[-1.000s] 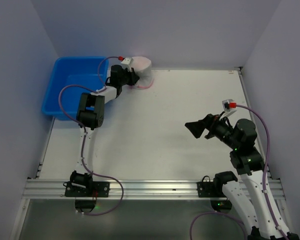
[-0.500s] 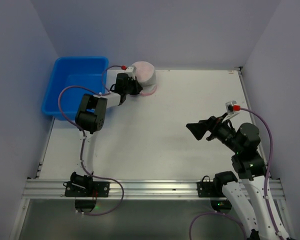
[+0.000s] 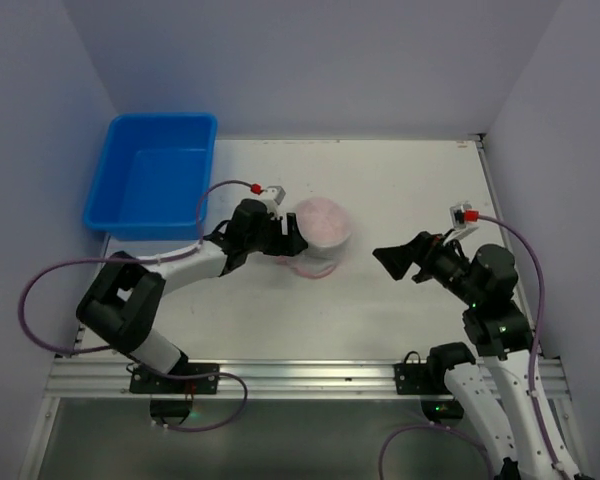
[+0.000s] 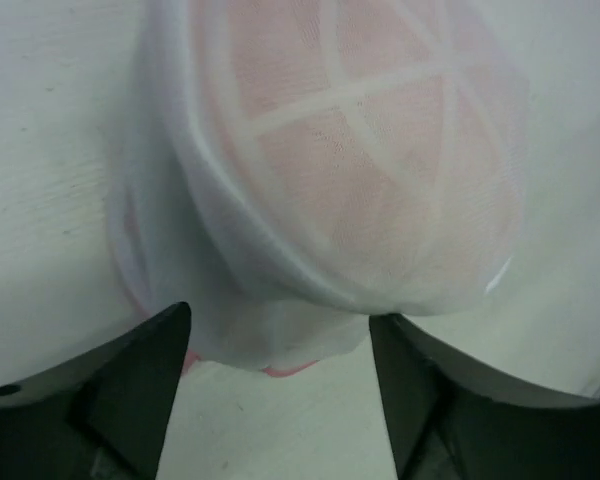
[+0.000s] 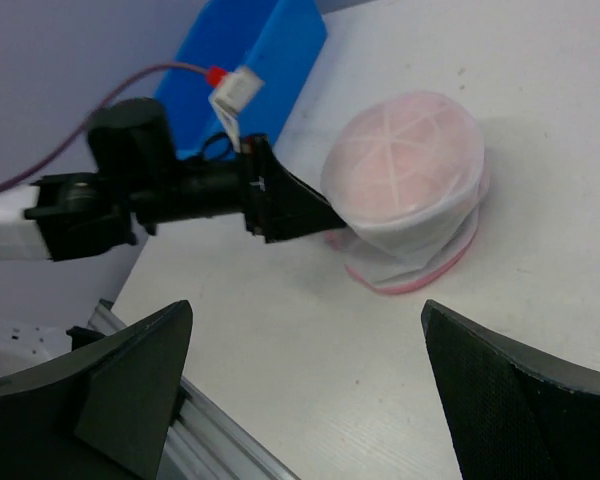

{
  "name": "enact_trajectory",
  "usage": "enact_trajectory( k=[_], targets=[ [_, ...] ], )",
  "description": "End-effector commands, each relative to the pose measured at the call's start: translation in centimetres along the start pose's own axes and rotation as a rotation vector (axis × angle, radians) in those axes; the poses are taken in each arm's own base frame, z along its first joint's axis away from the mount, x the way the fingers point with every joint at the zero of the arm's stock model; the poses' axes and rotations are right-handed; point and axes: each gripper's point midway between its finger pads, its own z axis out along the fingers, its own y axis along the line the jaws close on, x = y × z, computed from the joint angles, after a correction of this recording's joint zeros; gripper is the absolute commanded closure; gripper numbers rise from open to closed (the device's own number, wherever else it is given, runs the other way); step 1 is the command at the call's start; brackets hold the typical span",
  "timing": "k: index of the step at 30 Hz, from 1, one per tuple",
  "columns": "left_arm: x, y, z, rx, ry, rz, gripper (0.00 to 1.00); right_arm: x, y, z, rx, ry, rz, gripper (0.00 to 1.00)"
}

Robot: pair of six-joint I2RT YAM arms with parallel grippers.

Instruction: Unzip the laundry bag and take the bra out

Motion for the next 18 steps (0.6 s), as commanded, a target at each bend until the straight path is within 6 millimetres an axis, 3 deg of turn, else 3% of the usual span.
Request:
enact_trajectory(
  k=[1,4,6,7,9,10,11,12,13,14,15,18],
  targets=[
    [-4.3,-0.3,-4.7,-0.064,-0.15,-0.024,0.2,1.0,-1.3,1.2,0.062,0.09,0.055,0.01],
    [-4.9,0.0,-7.3,-0.116,-0.172,-0.027,0.13,2.1,-1.9,2.8,0.085,0.169,0.065,0.01],
    [-4.3,0.5,-8.6,-0.143,-0.168,-0.052,0.13,2.5,-1.5,4.3,0.088,0.179,-0.012,0.01],
    [-4.1,1.0,-9.0,-0.157,-0.175,-0.07,0.12,2.8,0.1,4.9,0.055,0.201,-0.056,0.01],
    [-3.2,2.1,-9.7,-0.175,-0.182,-0.126,0.12,3.7,-1.1,6.9,0.145,0.257,-0.12,0.01],
    [-2.8,2.9,-9.9,-0.19,-0.182,-0.154,0.12,3.2,-0.4,7.8,0.153,0.257,-0.156,0.01],
    [-2.8,3.9,-10.2,-0.197,-0.185,-0.192,0.12,4.2,0.4,8.5,0.147,0.291,-0.205,0.01],
    [-2.6,4.2,-10.5,-0.189,-0.191,-0.231,0.12,5.0,-1.6,10.1,0.249,0.324,-0.282,0.01],
    [-1.5,5.1,-10.5,-0.192,-0.176,-0.258,0.12,4.2,-1.1,11.1,0.274,0.307,-0.322,0.01],
    [-1.3,5.7,-10.7,-0.183,-0.173,-0.289,0.12,4.9,-0.7,11.8,0.293,0.316,-0.373,0.01],
    [-1.2,6.0,-11.0,-0.178,-0.182,-0.306,0.12,4.1,-1.6,12.6,0.366,0.283,-0.451,0.01],
    [0.4,6.9,-11.4,-0.192,-0.171,-0.322,0.12,5.9,-0.8,15.7,0.388,0.312,-0.584,0.01]
  ],
)
